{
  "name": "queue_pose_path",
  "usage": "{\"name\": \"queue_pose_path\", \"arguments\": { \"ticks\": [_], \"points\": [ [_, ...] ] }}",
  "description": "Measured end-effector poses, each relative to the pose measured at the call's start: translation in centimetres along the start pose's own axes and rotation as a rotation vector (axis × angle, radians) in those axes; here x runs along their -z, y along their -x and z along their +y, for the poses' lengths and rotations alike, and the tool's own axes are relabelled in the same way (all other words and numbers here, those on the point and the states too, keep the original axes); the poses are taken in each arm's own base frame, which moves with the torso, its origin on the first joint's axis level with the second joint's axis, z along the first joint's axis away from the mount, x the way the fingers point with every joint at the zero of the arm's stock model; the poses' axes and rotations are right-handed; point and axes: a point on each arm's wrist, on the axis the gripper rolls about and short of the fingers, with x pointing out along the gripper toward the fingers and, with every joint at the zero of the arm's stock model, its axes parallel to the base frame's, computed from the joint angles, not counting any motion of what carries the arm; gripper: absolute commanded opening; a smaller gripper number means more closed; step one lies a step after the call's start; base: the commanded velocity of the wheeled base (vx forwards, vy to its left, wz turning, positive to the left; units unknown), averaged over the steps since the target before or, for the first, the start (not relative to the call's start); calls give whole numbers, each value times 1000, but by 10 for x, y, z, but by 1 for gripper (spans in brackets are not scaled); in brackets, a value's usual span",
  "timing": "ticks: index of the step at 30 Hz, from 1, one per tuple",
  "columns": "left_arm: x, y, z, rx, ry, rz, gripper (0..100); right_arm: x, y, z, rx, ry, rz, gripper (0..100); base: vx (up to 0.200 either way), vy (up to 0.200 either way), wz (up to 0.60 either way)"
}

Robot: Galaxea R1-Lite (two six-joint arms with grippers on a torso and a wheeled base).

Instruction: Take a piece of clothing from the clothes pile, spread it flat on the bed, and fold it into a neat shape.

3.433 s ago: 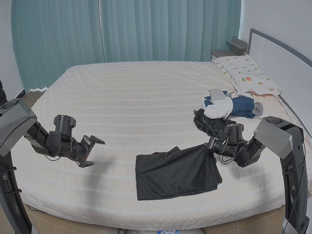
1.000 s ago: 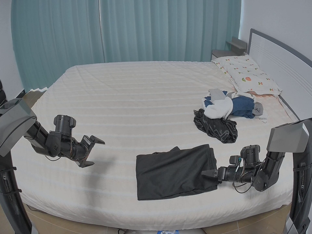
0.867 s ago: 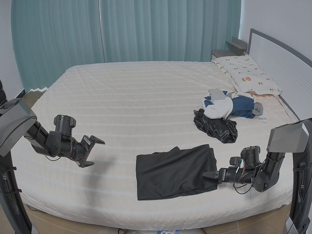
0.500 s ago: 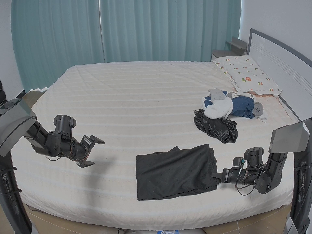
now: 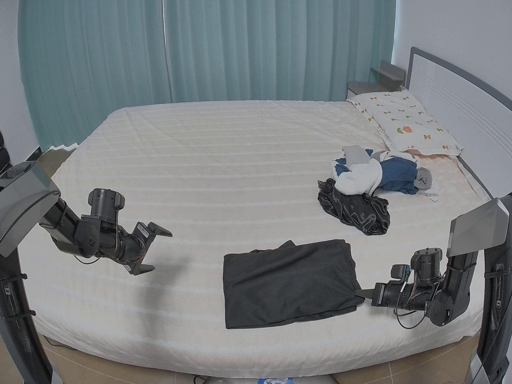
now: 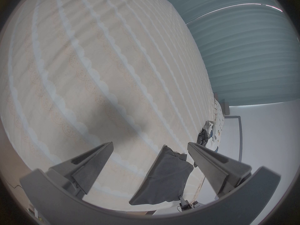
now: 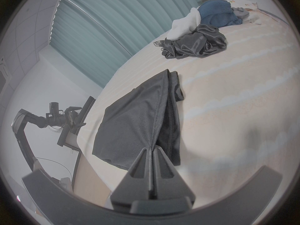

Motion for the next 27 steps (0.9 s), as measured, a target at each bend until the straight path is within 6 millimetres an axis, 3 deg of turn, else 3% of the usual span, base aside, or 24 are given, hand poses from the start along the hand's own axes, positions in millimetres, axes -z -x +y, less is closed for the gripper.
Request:
{"name": "queue_pose_path", "arguments": {
  "ticks": [27],
  "points": [
    [0,0,0,0,0,0,100,12,11,-10,40,-2,34,0,0,0,0]
  ]
}}
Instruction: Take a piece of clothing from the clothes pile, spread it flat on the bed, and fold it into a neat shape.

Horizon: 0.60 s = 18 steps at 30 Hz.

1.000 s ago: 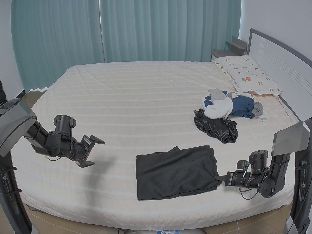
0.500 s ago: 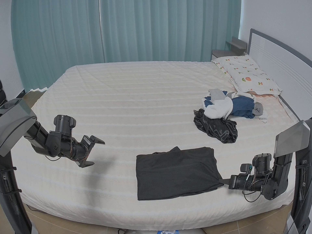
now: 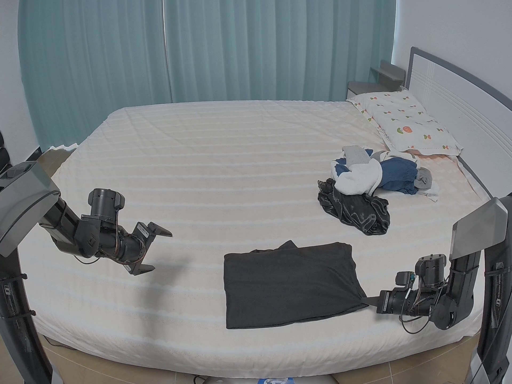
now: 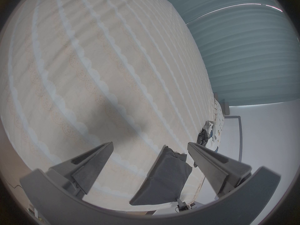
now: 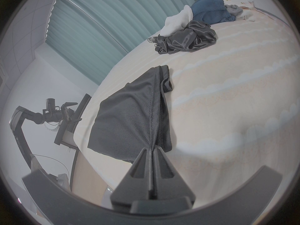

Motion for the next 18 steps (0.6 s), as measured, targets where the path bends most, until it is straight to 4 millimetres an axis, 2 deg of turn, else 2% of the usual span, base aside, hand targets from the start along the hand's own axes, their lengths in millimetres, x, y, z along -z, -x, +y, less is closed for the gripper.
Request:
{"name": "queue_pose_path", "arguments": {
  "ticks": [1,11,18],
  "points": [
    [0,0,0,0,0,0,100,0,0,0,0,0,1,100,0,0,0],
    [0,0,0,0,0,0,100,2,1,0,2,-1,4,100,0,0,0],
    [0,0,0,0,-3,1,100,-2,15,4,10,-28,-39,100,0,0,0]
  ]
}}
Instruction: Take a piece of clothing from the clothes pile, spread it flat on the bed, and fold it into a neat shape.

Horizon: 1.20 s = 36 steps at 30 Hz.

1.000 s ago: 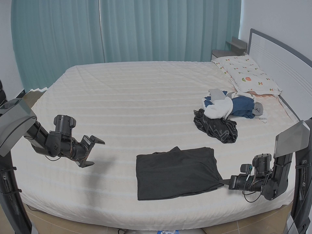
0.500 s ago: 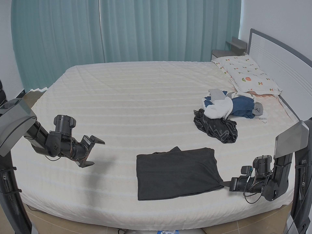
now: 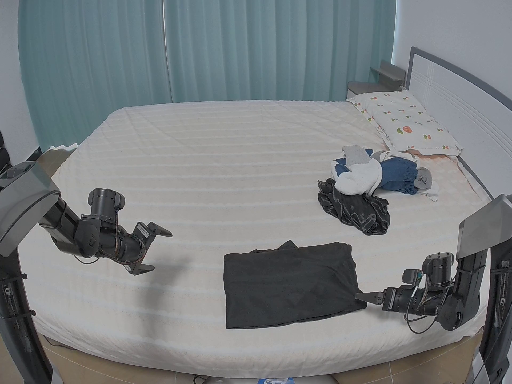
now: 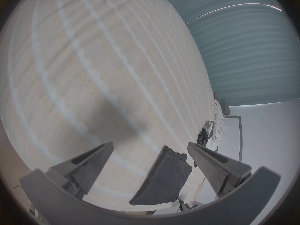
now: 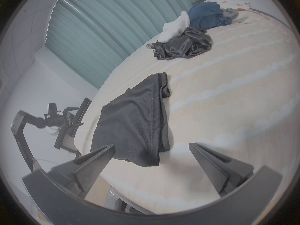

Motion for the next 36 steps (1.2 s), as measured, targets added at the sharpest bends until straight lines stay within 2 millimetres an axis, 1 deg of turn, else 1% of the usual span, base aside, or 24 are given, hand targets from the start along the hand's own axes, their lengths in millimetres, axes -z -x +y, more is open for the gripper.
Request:
{"name": "queue_pose_path", "arguments": {
  "ticks": [6,10,18,28,31,36],
  "points": [
    [1,0,0,-4,-2,-3,100,-5,16,3,5,-109,-85,100,0,0,0],
    [1,-1,0,-9,-3,-9,100,-5,21,-2,22,-200,-102,100,-200,0,0],
    [3,-1,1,-14,-5,-9,100,-8,20,-13,33,-274,-119,100,0,0,0],
    [7,-2,6,5,-43,-18,100,-17,16,-25,31,-373,-164,100,0,0,0],
    [7,-2,6,5,-37,-19,100,-20,15,-27,28,-386,-173,100,0,-200,0],
    [7,-3,1,19,-44,-20,100,-21,15,-28,27,-393,-181,100,0,-200,0]
  ]
}}
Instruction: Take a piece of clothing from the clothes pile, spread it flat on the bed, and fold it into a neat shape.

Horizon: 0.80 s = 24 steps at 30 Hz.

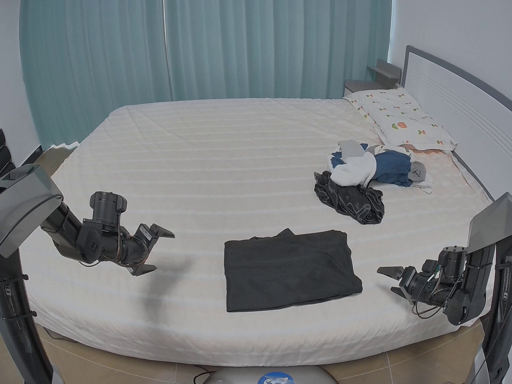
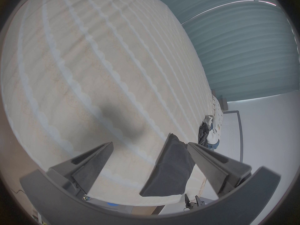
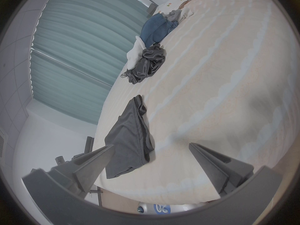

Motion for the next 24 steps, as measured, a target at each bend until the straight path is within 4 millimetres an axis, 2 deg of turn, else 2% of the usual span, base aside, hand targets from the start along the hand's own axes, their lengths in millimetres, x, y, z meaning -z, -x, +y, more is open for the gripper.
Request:
{"name": "queue_pose_path", "arguments": {
  "ticks": [15,19,24],
  "points": [
    [28,-14,-20,5,-51,39,100,-6,-8,-4,-7,-4,-19,100,0,-200,0],
    [33,-18,-19,-8,-95,40,100,-5,-10,-5,-6,-6,-15,100,0,0,0],
    [34,-23,-17,-25,-261,33,100,-4,-10,-6,-3,-9,-12,100,0,0,0]
  ]
}}
